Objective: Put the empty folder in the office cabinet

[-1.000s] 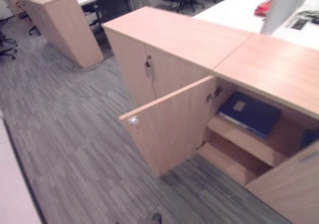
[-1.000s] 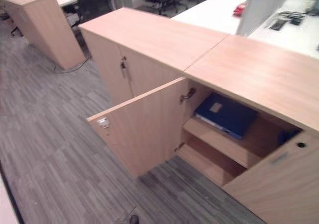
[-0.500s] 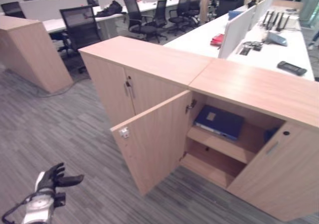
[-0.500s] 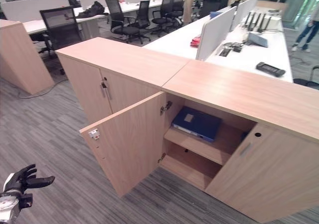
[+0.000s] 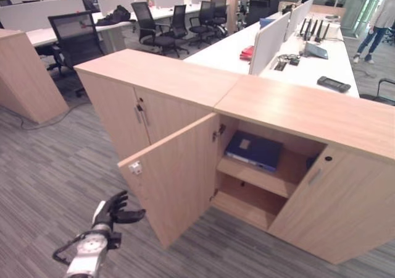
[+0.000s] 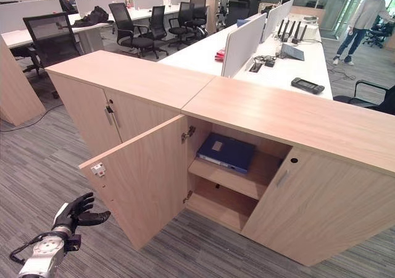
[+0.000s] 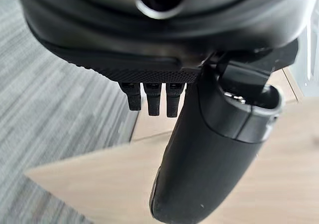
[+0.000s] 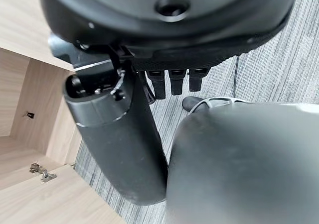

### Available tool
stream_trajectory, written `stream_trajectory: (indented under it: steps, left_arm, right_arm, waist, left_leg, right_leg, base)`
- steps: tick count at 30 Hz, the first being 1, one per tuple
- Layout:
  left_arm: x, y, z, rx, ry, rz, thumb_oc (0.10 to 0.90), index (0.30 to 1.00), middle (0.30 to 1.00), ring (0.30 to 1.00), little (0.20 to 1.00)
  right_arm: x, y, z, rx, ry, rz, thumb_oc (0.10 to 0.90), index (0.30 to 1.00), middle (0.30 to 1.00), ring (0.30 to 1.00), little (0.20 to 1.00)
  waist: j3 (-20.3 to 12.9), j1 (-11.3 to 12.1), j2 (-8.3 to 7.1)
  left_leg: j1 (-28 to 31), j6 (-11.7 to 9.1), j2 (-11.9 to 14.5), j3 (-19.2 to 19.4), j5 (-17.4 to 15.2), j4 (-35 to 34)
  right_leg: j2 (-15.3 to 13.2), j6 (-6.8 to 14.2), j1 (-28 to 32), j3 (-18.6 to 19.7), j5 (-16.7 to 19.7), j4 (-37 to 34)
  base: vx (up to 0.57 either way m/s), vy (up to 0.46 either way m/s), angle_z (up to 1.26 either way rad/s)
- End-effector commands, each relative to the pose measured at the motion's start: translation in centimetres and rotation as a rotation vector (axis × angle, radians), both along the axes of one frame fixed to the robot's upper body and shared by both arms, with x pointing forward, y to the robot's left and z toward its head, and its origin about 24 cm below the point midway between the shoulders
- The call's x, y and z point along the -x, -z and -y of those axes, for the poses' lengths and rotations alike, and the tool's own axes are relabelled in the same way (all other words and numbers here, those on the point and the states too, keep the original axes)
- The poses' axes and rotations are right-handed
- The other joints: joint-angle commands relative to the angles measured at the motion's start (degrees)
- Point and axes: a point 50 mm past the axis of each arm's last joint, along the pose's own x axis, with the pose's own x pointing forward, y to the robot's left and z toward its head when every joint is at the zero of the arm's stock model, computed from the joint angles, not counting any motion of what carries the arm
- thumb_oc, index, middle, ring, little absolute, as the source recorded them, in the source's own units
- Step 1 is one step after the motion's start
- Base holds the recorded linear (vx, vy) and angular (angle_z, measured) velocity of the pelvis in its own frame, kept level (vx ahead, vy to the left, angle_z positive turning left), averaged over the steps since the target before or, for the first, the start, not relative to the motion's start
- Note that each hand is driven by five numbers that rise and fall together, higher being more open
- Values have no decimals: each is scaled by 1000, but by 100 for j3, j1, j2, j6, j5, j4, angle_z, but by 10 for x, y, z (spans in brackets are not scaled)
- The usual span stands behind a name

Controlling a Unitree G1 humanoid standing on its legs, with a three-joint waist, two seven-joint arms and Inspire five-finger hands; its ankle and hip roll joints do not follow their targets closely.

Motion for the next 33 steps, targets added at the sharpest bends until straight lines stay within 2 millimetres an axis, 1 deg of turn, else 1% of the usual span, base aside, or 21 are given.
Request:
stream_trajectory:
  steps: [1,2,3,5,8,10,12,15,17,18,20,21,22,23,24,25,26,27,28,30,33]
  left_arm:
    - [-71,-72,23,25,113,375,800,900,900,900,900]
    - [-74,-72,30,36,143,380,800,900,900,900,900]
    - [-74,-72,30,35,142,378,800,900,900,900,900]
    - [-89,-76,51,25,208,395,800,900,900,900,900]
    - [-98,-76,55,15,201,383,800,900,900,900,900]
    - [-103,-73,46,-13,147,345,800,900,900,900,900]
    - [-104,-74,43,-21,133,341,800,900,900,900,900]
    - [-108,-81,36,-63,131,343,800,900,900,900,900]
    - [-111,-84,37,-74,145,352,800,900,900,900,900]
    - [-118,-94,49,-103,205,385,800,900,900,900,900]
    - [-123,-107,68,-89,282,457,800,900,900,900,900]
    - [-120,-120,93,43,349,573,800,900,900,900,900]
    - [-115,-118,103,145,356,594,800,900,900,900,900]
    - [-109,-123,136,341,433,662,800,900,900,900,900]
    - [-104,-130,156,453,498,698,800,900,900,900,900]
    - [-89,-142,189,620,637,734,800,900,900,900,900]
    - [-79,-148,206,688,734,740,800,900,900,900,900]
    - [-49,-153,245,899,954,677,800,900,900,900,900]
    - [-35,-154,262,999,1044,622,800,900,900,900,900]
    - [-18,-151,283,1118,1114,527,800,900,900,900,900]
    - [-11,-147,289,1156,1139,467,800,900,900,900,900]
  right_arm:
    - [-31,-6,4,18,-28,67,800,900,900,900,900]
    - [-31,-6,3,17,-34,66,800,900,900,900,900]
    - [-30,-5,2,17,-34,64,800,900,900,900,900]
    - [-29,-5,-1,13,-48,54,800,900,900,900,900]
    - [-31,-5,-1,17,-45,62,800,900,900,900,900]
    - [-34,-6,-1,17,-40,80,800,900,900,900,900]
    - [-34,-6,-1,18,-37,84,800,900,900,900,900]
    - [-33,-6,0,20,-40,89,800,900,900,900,900]
    - [-30,-5,1,21,-36,82,800,900,900,900,900]
    - [-25,-5,2,26,-30,67,800,900,900,900,900]
    - [-23,-4,2,29,-28,62,800,900,900,900,900]
    - [-23,-4,1,26,-20,62,800,900,900,900,900]
    - [-22,-4,1,25,-22,58,800,900,900,900,900]
    - [-21,-3,-2,18,-23,55,800,900,900,900,900]
    - [-22,-3,-4,15,-22,57,800,900,900,900,900]
    - [-27,-3,-7,9,-25,72,800,900,900,900,900]
    - [-29,-3,-10,5,-47,78,800,900,900,900,900]
    - [-28,-2,-20,-13,-125,61,800,900,900,900,900]
    - [-30,-2,-26,-24,-164,67,800,900,900,900,900]
    - [-34,-2,-33,-32,-192,80,800,900,900,900,900]
    - [-36,-2,-36,-32,-209,83,800,900,900,900,900]
  waist:
    - [-34,97,141]
    - [-43,76,132]
    - [-56,83,166]
    - [-63,2,102]
    - [-74,-46,90]
    - [-89,-121,83]
    - [-97,-146,79]
    - [-106,-203,66]
    - [-109,-227,62]
    - [-105,-274,29]
    - [-90,-289,10]
    - [-68,-290,-5]
    - [-59,-286,-16]
    - [-35,-283,-43]
    - [-15,-283,-58]
    - [30,-259,-78]
    - [55,-248,-89]
    - [118,-219,-113]
    - [151,-214,-129]
    - [209,-208,-154]
    - [235,-219,-156]
  left_leg:
    - [238,-163,366,-166,-337,-46]
    - [242,-158,361,-154,-344,-46]
    - [301,-193,408,-186,-442,-46]
    - [266,-151,356,-119,-353,-46]
    - [270,-148,348,-105,-357,-46]
    - [276,-147,342,-63,-363,-46]
    - [280,-145,339,-48,-366,-46]
    - [299,-140,328,9,-388,-46]
    - [310,-137,323,32,-398,-46]
    - [320,-128,313,63,-411,-46]
    - [313,-122,308,69,-421,-46]
    - [307,-112,299,66,-430,-46]
    - [309,-104,293,67,-433,-46]
    - [309,-94,288,65,-438,-46]
    - [305,-87,285,54,-440,-46]
    - [286,-78,277,31,-432,-46]
    - [275,-69,273,25,-436,-46]
    - [261,-50,260,-9,-447,-46]
    - [256,-40,253,-26,-460,-46]
    - [240,-26,244,-53,-466,-46]
    - [224,-19,240,-63,-469,-46]
  right_leg:
    - [-410,422,-219,-309,177,29]
    - [-409,423,-220,-297,174,29]
    - [-362,478,-168,-246,103,29]
    - [-397,425,-209,-248,162,29]
    - [-393,427,-212,-234,169,29]
    - [-376,426,-242,-188,178,29]
    - [-374,428,-254,-168,186,29]
    - [-361,437,-296,-100,200,29]
    - [-358,442,-303,-83,205,29]
    - [-349,444,-314,-39,206,29]
    - [-353,450,-320,-38,217,29]
    - [-363,455,-323,-39,232,29]
    - [-366,453,-320,-40,235,29]
    - [-377,454,-319,-51,246,29]
    - [-378,454,-317,-58,253,29]
    - [-378,459,-326,-60,269,29]
    - [-378,462,-333,-62,276,29]
    - [-384,468,-329,-74,289,29]
    - [-383,467,-330,-61,282,29]
    - [-368,472,-331,-55,279,29]
    - [-358,474,-348,-37,273,29]
  base:
    - [0,-8,-4]
    - [0,0,0]
    - [0,0,0]
    - [-32,-6,1]
    - [0,0,0]
    - [0,0,0]
    - [0,0,-5]
    - [-3,2,-15]
    - [-2,4,-8]
    - [0,0,0]
    - [0,0,0]
    - [-16,4,3]
    - [-15,2,7]
    - [-14,-5,7]
    - [-28,-8,10]
    - [-36,-6,8]
    - [-54,-8,10]
    - [-50,-13,6]
    - [-49,-23,2]
    - [-39,-25,5]
    - [-29,-9,-11]
